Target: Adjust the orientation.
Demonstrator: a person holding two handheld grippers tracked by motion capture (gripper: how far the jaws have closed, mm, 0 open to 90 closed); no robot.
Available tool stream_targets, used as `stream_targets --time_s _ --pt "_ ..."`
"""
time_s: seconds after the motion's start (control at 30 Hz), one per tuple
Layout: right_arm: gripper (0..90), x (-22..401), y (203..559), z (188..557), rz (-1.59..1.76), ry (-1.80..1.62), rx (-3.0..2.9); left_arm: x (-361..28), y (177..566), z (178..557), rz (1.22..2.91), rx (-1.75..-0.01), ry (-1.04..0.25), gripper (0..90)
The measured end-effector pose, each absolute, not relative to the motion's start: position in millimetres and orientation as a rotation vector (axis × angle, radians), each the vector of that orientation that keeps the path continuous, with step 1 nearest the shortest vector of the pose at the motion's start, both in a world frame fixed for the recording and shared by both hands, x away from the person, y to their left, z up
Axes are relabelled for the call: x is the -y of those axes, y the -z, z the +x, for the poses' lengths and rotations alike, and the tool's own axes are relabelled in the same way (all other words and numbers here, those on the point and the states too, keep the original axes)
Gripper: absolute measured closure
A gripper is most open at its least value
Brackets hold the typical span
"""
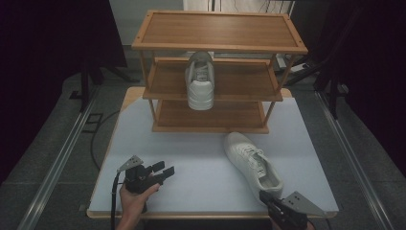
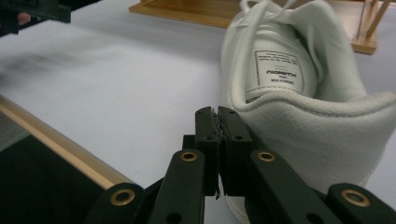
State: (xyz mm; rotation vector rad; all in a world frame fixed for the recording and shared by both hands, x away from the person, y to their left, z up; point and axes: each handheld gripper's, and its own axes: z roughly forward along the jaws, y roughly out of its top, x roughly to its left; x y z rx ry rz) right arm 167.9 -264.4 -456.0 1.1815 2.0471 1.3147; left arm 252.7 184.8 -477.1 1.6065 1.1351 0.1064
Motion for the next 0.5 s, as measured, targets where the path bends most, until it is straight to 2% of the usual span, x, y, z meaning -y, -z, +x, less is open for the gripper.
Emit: stream_targets --time_s 0.17,0.5 --pt "81.9 269.4 447.9 167.1 1.143 -1.407 -2.028 -185.5 476.5 252.8 1.601 -1.137 -0.105 41.4" --pt "64.1 267.1 404.5 193.1 1.010 -1.492 -1.979 -183.4 477.0 254.2 1.602 -1.135 -0.093 41.3"
